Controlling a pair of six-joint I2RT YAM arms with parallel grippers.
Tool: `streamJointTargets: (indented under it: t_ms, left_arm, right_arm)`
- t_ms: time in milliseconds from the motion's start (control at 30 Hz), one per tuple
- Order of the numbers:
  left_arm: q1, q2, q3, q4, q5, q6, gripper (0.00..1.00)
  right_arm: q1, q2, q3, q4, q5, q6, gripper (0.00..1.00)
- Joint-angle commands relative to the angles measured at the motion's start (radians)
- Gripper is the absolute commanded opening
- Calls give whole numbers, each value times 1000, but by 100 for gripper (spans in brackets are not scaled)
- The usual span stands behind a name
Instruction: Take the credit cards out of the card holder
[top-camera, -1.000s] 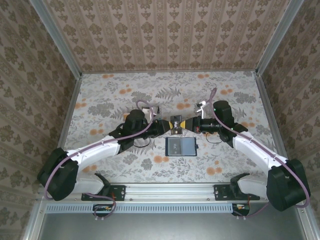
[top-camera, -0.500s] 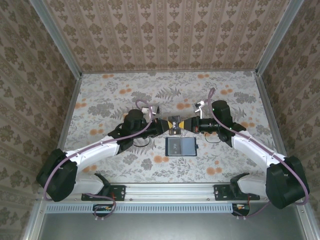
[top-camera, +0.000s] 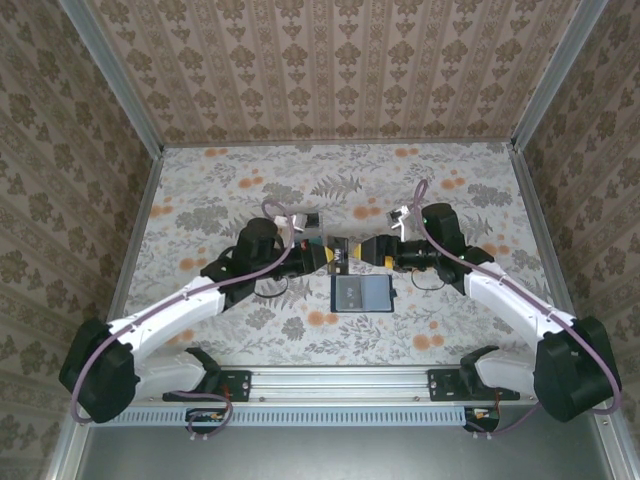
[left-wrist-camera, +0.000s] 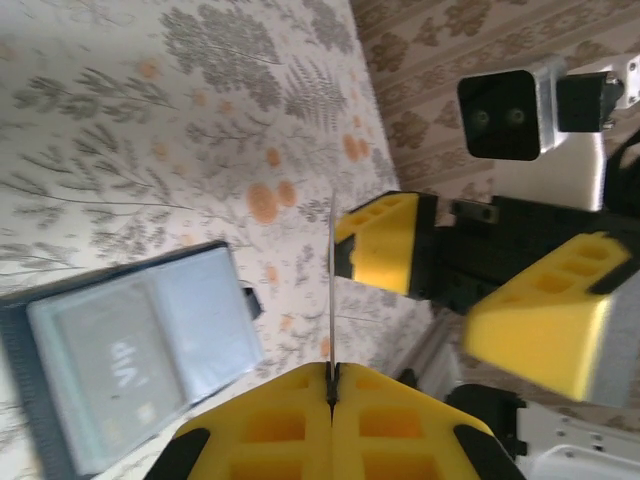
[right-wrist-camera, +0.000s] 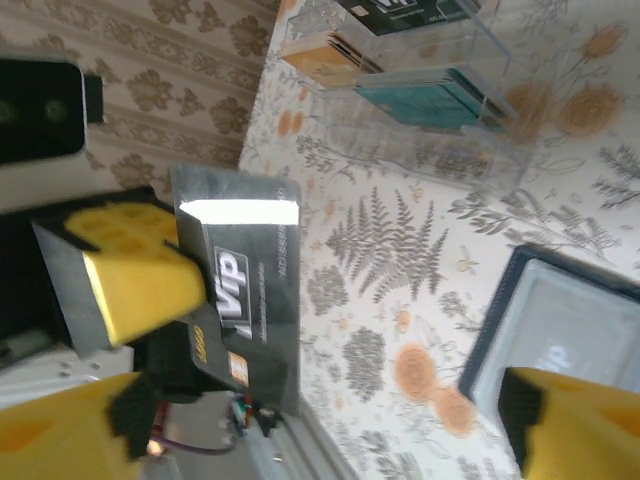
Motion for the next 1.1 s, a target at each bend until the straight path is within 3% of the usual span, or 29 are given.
streamJointTargets:
  t_ms: [0, 133, 267, 500, 800, 933, 1067]
  left_arm:
    - [30, -45, 110, -270, -74, 199, 0]
    - [62, -48, 219, -496, -210, 414, 0]
    - [70, -51, 272, -566, -377, 639, 0]
    - [119, 32, 387, -628, -428, 1007, 0]
    - [106, 141, 425, -582, -456, 1524, 0]
    - [109, 186, 428, -553, -497, 1646, 0]
    - [110, 219, 446, -561, -463, 1755, 0]
  right_arm:
    - [3, -50, 39, -87, 85, -54, 100]
    - [3, -82, 49, -131, 135, -82, 100]
    - [3, -99, 54, -142, 158, -89, 100]
    - [3, -128, 50, -145, 196, -101, 100]
    - [4, -163, 54, -153, 230, -129, 100]
    - [4, -171, 54, -158, 241, -135, 100]
    - [4, -167, 53, -158, 244, -133, 100]
